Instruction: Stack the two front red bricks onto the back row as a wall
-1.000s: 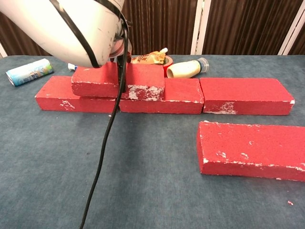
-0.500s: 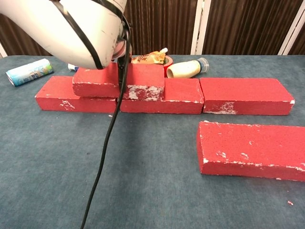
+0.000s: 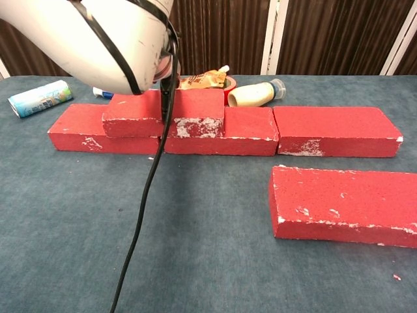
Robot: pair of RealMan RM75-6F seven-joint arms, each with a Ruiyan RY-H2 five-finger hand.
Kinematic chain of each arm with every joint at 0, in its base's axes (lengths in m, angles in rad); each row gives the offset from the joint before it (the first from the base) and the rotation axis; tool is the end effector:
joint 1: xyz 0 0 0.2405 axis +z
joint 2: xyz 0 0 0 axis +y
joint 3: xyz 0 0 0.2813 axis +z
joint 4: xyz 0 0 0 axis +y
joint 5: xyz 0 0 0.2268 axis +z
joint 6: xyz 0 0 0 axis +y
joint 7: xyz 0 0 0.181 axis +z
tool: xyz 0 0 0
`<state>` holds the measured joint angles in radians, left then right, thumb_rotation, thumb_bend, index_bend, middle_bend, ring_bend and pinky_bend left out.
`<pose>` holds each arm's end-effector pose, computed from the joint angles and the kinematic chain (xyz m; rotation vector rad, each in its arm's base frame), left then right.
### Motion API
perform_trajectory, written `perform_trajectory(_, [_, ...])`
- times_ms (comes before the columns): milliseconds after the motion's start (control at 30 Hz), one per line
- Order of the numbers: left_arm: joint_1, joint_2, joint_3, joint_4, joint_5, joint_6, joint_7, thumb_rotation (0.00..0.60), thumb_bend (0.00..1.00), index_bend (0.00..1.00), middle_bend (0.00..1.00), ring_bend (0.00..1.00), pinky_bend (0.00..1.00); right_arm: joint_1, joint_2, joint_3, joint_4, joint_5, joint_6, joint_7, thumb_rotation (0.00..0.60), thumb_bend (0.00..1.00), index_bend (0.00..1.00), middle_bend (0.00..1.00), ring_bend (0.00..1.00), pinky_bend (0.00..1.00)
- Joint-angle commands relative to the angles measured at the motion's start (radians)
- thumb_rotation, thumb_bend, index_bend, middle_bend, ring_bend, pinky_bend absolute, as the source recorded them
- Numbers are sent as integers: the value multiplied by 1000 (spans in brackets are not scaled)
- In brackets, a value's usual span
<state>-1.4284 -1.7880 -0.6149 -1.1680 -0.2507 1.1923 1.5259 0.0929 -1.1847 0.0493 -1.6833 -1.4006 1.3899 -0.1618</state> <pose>0.0143 0.4990 -0.0653 -1.6557 -0.9586 -0.2348 -0.3373 -0.2204 0.1132 1.3936 -1.0015 0.7885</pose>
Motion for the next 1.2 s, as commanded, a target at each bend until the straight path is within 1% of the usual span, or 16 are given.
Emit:
perform_trajectory(33, [2, 5, -2, -10, 9, -1, -6, 600, 214, 0, 0, 0, 82, 0, 0, 0, 0, 1, -1, 0, 600, 0, 124, 109, 0, 0])
perform_trajectory(167, [14, 22, -11, -49, 31, -10, -37, 600, 210, 0, 0, 0, 54, 1, -2, -1, 2, 0, -3, -3, 600, 0, 124, 109, 0, 0])
perform_trajectory(267, [27, 42, -18, -98, 57, -17, -75, 600, 204, 0, 0, 0, 48, 0, -1, -2, 0, -2, -1, -3, 600, 0, 124, 109, 0, 0])
perform_trajectory(333, [45, 73, -27, -160, 73, -19, -108, 600, 202, 0, 0, 0, 48, -1, -1, -1, -1, -3, 3, -2, 600, 0, 124, 109, 0, 0])
perform_trajectory(433, [71, 119, -14, -248, 135, -5, -152, 600, 201, 0, 0, 0, 46, -2, -1, -2, 0, -5, 4, -4, 600, 0, 124, 109, 0, 0])
perform_trajectory(567, [138, 209, 40, -423, 282, 35, -231, 600, 199, 0, 0, 0, 37, -2, -2, -5, -1, -9, 4, -10, 600, 0, 124, 109, 0, 0])
perform_trajectory(600, [165, 244, 58, -486, 325, 48, -255, 600, 199, 0, 0, 0, 37, -2, -3, -6, -1, -9, 4, -12, 600, 0, 124, 109, 0, 0])
perform_trajectory(667, [210, 299, 85, -576, 400, 65, -302, 600, 199, 0, 0, 0, 35, -2, -5, -5, -2, -8, 5, -13, 600, 0, 124, 109, 0, 0])
perform_trajectory(700, [242, 337, 108, -628, 453, 75, -329, 600, 198, 0, 0, 0, 34, -2, -6, -5, -3, -8, 5, -15, 600, 0, 124, 109, 0, 0])
perform_trajectory(833, [353, 461, 184, -740, 603, 78, -432, 600, 198, 0, 0, 0, 27, -1, -9, -6, -6, -9, 4, -20, 600, 0, 124, 109, 0, 0])
perform_trajectory(967, [461, 577, 244, -768, 726, 24, -569, 600, 203, 0, 0, 0, 24, 0, -13, -9, -10, -13, 2, -27, 600, 0, 125, 109, 0, 0])
perform_trajectory(1067, [536, 638, 277, -727, 854, -35, -716, 600, 208, 0, 0, 0, 22, 0, -17, -9, -14, -13, 4, -37, 600, 0, 125, 109, 0, 0])
perform_trajectory(1100, [566, 656, 286, -700, 912, -59, -786, 600, 210, 0, 0, 0, 21, 0, -19, -9, -16, -14, 6, -41, 600, 0, 125, 109, 0, 0])
perform_trajectory(1200, [634, 689, 313, -624, 1041, -98, -950, 600, 217, 0, 0, 0, 20, 1, -24, -12, -16, -14, 3, -50, 600, 0, 126, 109, 0, 0])
